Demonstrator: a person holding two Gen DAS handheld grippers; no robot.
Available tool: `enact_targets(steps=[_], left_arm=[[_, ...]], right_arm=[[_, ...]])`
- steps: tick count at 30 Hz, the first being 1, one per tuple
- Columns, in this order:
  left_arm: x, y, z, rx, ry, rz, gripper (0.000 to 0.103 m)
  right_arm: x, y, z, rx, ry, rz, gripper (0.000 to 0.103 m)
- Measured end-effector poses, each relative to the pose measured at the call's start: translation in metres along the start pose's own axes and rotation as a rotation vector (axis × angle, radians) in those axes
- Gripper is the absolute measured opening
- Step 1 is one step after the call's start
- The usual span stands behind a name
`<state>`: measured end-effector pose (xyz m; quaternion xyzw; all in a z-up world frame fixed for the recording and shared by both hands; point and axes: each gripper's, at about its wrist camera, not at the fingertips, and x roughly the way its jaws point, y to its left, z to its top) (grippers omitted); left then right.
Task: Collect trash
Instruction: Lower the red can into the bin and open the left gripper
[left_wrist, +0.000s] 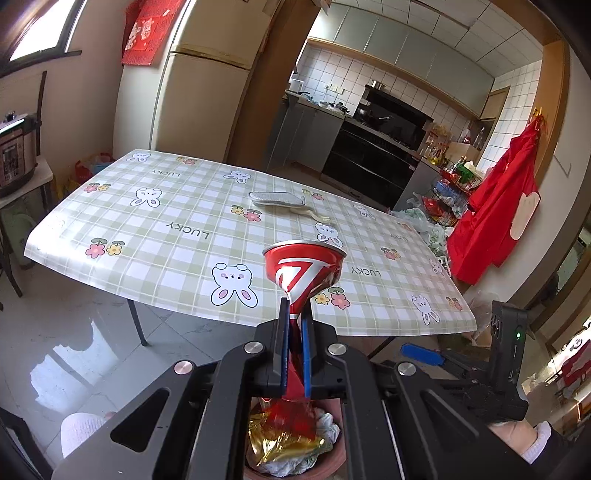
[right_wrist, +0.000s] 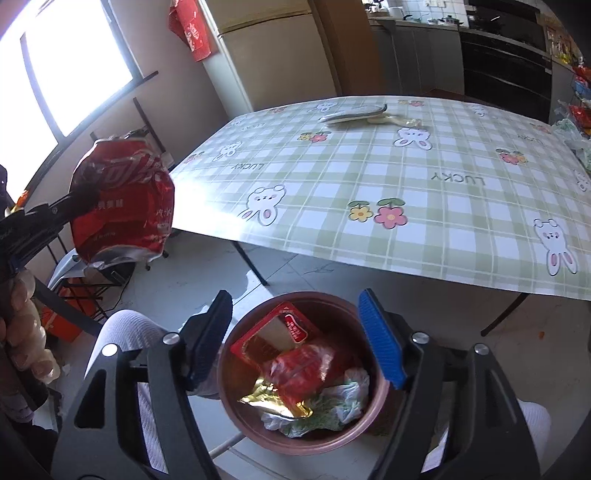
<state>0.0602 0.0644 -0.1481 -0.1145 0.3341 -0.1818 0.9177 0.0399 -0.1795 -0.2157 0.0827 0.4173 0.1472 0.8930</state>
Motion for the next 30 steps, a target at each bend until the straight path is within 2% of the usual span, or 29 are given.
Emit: enact_targets(steps=[3, 15, 28, 29, 30], left_arm=[[0.005, -0.002, -0.006, 0.007, 0.021, -0.003, 0.006], [0.035, -0.014, -0.033, 0.028, 0.13, -0.04, 0.006], [0.06, -0.035, -0.051, 0.088, 0.207, -0.097, 0.006], [0.062, -0.036, -0.052, 0.088, 0.219, -0.109, 0.011], [0.065, -0.035, -0.052, 0.082, 0.232, -0.124, 0.025]], right_arm=[[-0.01, -0.01, 0.005, 0.027, -0.06, -0.05, 0.092], [-0.036, -0.026, 0.014, 0.05, -0.209, -0.152, 0.096], [-0.034, -0.031, 0.009, 0.066, -0.214, -0.147, 0.096], [-0.034, -0.031, 0.009, 0.068, -0.214, -0.147, 0.096], [-0.033, -0.031, 0.008, 0.068, -0.213, -0.147, 0.096]])
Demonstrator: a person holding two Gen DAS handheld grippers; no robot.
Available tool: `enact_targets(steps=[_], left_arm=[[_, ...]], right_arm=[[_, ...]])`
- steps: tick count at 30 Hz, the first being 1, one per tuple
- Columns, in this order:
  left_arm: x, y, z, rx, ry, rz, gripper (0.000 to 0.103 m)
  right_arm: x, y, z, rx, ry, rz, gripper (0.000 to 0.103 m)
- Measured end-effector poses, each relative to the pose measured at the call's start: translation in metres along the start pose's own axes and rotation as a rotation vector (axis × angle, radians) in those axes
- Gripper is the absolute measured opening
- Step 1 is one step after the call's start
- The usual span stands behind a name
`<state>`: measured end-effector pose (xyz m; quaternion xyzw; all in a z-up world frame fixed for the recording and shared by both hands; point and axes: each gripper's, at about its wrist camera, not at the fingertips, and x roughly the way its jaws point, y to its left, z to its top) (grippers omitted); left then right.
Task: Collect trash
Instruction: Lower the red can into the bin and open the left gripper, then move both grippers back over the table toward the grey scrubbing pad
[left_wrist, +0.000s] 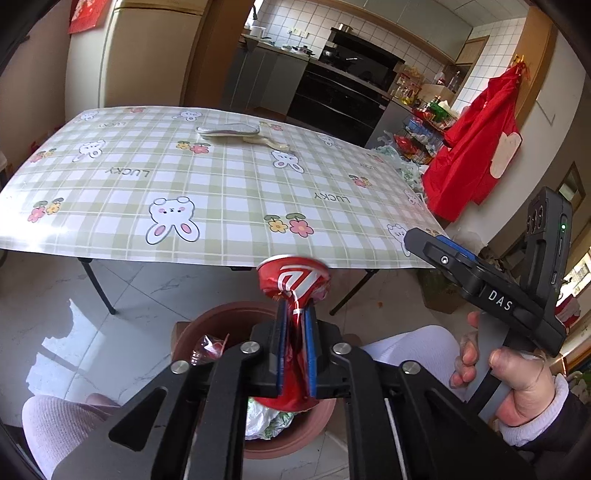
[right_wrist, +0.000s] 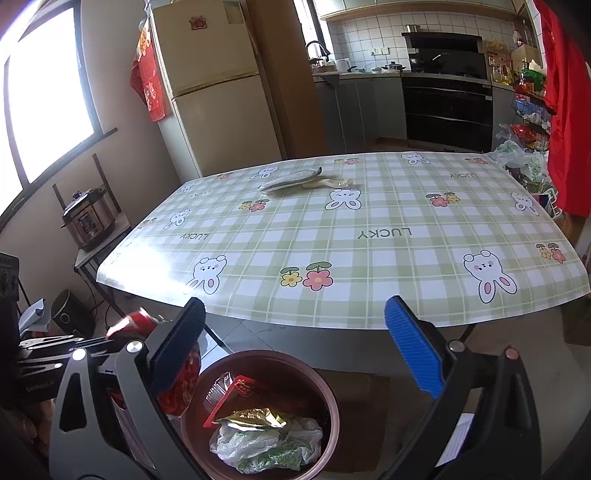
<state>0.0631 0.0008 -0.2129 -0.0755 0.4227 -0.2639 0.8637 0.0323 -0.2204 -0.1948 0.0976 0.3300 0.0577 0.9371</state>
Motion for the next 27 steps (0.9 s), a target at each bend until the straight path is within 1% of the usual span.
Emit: enact_targets(steps=[2, 4, 6, 7, 9, 14, 18, 22, 27], left_arm=[[0.002, 0.003, -0.001, -0.015, 0.002, -0.003, 0.037], [0.002, 0.008, -0.001, -0.036, -0.002, 0.007, 0.042], [0.0, 0.012, 0.0, -0.051, -0.018, 0.029, 0.053], [-0.001, 0.014, 0.0, -0.055, -0.026, 0.043, 0.056], [-0.003, 0.014, 0.001, -0.053, -0.032, 0.08, 0.069], [-0.004, 0.014, 0.001, -0.023, -0.041, 0.139, 0.084], [-0.006, 0.014, 0.001, -0.002, -0.057, 0.18, 0.091], [-0.006, 0.02, 0.001, -0.009, -0.056, 0.214, 0.093], [-0.006, 0.03, 0.008, -0.001, -0.078, 0.26, 0.095]], right_arm=[[0.001, -0.001, -0.001, 0.0, 0.005, 0.0, 0.096], [0.002, -0.001, -0.002, -0.002, 0.013, -0.001, 0.096], [0.003, -0.001, -0.003, 0.001, 0.018, 0.0, 0.096], [0.004, -0.001, -0.003, 0.002, 0.019, 0.0, 0.096], [0.005, -0.001, -0.004, 0.0, 0.023, -0.001, 0.096], [0.007, 0.0, -0.007, -0.004, 0.035, -0.002, 0.096], [0.009, 0.0, -0.009, -0.002, 0.045, -0.004, 0.096], [0.012, -0.001, -0.011, -0.006, 0.057, -0.007, 0.096], [0.02, -0.002, -0.009, -0.019, 0.073, -0.019, 0.097]])
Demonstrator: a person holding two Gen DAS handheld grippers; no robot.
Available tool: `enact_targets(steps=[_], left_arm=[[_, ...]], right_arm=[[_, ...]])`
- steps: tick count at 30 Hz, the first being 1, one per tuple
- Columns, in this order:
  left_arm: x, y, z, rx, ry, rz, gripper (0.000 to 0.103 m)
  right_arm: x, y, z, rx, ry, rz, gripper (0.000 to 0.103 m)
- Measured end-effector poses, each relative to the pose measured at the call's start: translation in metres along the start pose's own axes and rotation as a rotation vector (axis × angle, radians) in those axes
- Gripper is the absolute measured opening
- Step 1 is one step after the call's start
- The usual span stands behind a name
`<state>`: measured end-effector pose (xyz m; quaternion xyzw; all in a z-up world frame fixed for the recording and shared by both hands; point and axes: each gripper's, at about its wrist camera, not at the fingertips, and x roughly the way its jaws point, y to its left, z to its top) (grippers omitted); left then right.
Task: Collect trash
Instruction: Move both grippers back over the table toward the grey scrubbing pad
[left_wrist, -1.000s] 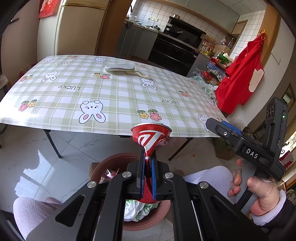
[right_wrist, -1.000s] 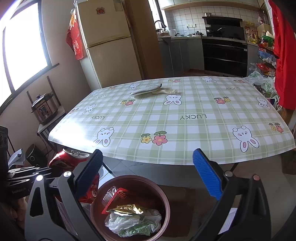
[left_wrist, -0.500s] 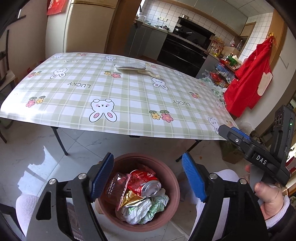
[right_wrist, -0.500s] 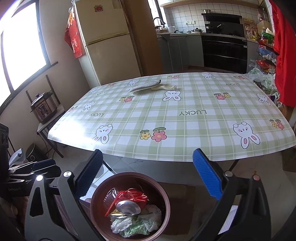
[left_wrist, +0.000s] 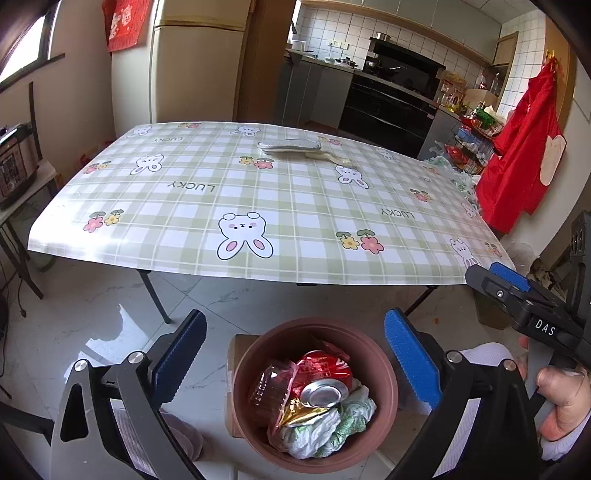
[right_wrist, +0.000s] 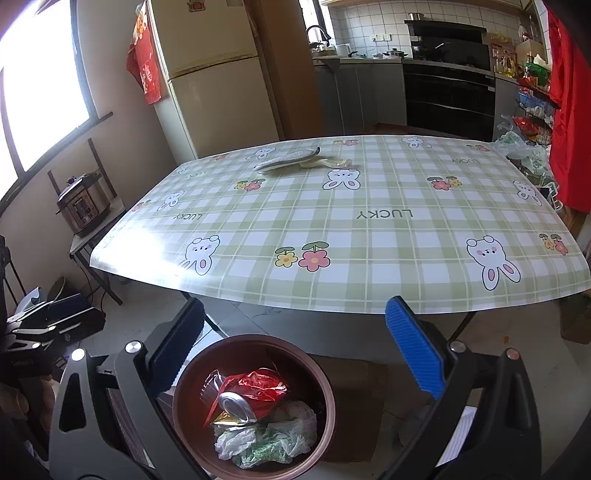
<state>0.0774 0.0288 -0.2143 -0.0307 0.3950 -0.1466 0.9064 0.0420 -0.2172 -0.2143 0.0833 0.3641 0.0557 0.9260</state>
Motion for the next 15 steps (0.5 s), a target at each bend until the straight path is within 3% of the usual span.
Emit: enact_targets(steps=[9, 15], left_arm=[[0.018, 0.015, 0.03, 0.03, -0.019, 0.027, 0.096], [0.04, 0.025, 0.061, 0.044, -0.027, 0.014, 0.096]], right_arm=[[0.025, -0.005, 0.009, -0.019, 0.043, 0.002, 0.097], [0.063, -0.01, 0.036, -0.079, 0.086, -0.003, 0.097]])
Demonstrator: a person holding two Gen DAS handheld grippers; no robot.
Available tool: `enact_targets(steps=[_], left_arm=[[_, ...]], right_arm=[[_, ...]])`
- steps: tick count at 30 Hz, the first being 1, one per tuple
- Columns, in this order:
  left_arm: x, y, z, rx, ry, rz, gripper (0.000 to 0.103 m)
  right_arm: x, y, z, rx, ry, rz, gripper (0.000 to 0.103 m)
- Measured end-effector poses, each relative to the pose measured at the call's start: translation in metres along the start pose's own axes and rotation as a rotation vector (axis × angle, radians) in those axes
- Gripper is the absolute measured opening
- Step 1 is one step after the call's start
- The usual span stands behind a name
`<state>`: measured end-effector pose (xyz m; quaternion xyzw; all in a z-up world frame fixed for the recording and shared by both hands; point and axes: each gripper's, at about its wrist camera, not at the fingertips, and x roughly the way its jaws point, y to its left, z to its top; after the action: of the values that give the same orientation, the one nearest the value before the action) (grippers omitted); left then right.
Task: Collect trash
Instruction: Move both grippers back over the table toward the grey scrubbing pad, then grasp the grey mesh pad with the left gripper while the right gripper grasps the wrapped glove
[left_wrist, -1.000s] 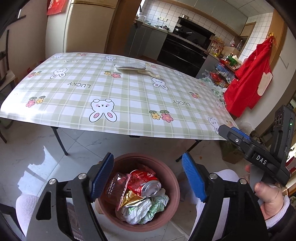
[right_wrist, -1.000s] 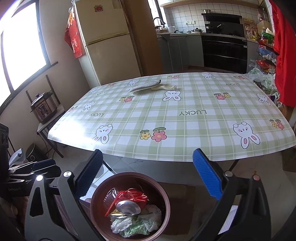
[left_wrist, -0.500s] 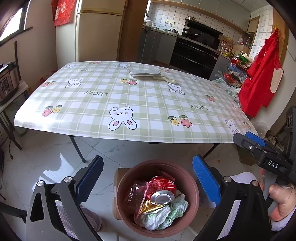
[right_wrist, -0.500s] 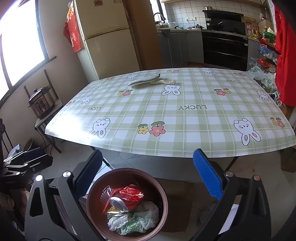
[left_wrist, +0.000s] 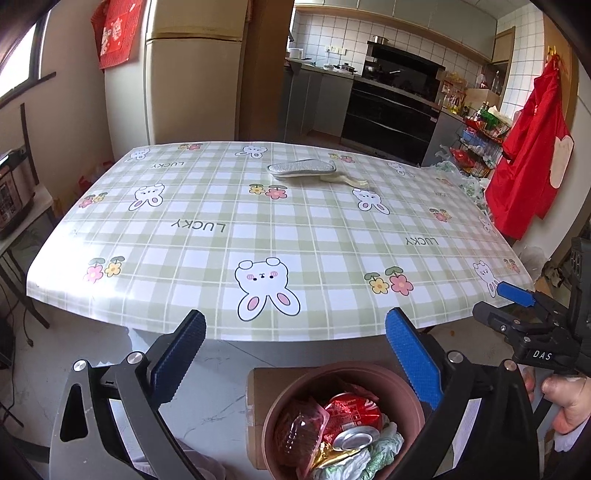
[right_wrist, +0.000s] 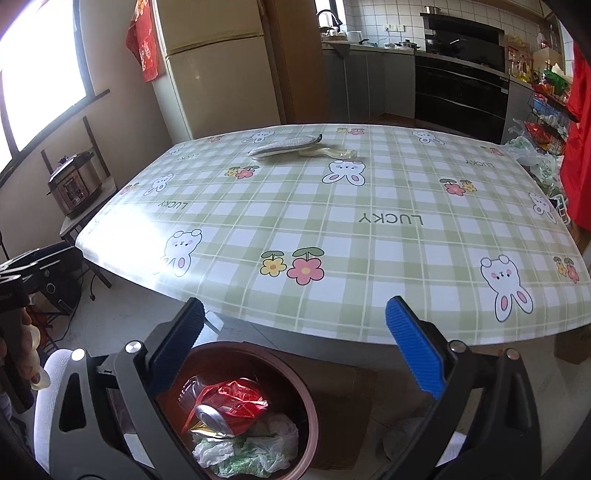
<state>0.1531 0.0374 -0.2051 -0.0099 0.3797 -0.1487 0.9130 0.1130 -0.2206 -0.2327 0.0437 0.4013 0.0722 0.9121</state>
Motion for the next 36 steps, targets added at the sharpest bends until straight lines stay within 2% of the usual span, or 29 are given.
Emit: enact_targets(steps=[4, 11, 13, 15, 19, 22, 24, 26, 32, 34, 36], left_arm=[[0.022, 0.011, 0.023, 0.004, 0.006, -0.006, 0.096], [0.083, 0.026, 0.078, 0.039, 0.005, -0.003, 0.096], [0.106, 0.028, 0.096, 0.058, 0.0, 0.002, 0.096], [0.13, 0.03, 0.114, 0.078, -0.004, 0.009, 0.096], [0.184, 0.034, 0.149, 0.104, 0.012, 0.0, 0.096], [0.22, 0.03, 0.171, 0.129, 0.023, -0.027, 0.096], [0.241, 0.026, 0.184, 0.131, 0.034, -0.049, 0.096], [0.261, 0.021, 0.196, 0.155, 0.047, -0.067, 0.096], [0.306, -0.003, 0.213, 0.329, 0.076, -0.001, 0.096], [0.316, -0.008, 0.214, 0.362, 0.084, -0.004, 0.096], [0.324, -0.014, 0.214, 0.394, 0.088, -0.001, 0.096]], right_arm=[[0.034, -0.008, 0.035, -0.071, 0.035, -0.012, 0.097], [0.122, -0.036, 0.13, -0.194, 0.096, 0.022, 0.096], [0.158, -0.039, 0.155, -0.262, 0.157, 0.027, 0.093], [0.191, -0.045, 0.178, -0.308, 0.183, 0.02, 0.086], [0.25, -0.06, 0.216, -0.34, 0.207, 0.007, 0.084], [0.284, -0.068, 0.231, -0.361, 0.233, 0.016, 0.077], [0.3, -0.069, 0.238, -0.383, 0.245, 0.04, 0.068], [0.31, -0.07, 0.244, -0.403, 0.249, 0.062, 0.066], [0.328, -0.067, 0.242, -0.453, 0.281, 0.079, 0.066], [0.329, -0.071, 0.243, -0.42, 0.285, 0.113, 0.059], [0.327, -0.074, 0.242, -0.39, 0.287, 0.135, 0.035]])
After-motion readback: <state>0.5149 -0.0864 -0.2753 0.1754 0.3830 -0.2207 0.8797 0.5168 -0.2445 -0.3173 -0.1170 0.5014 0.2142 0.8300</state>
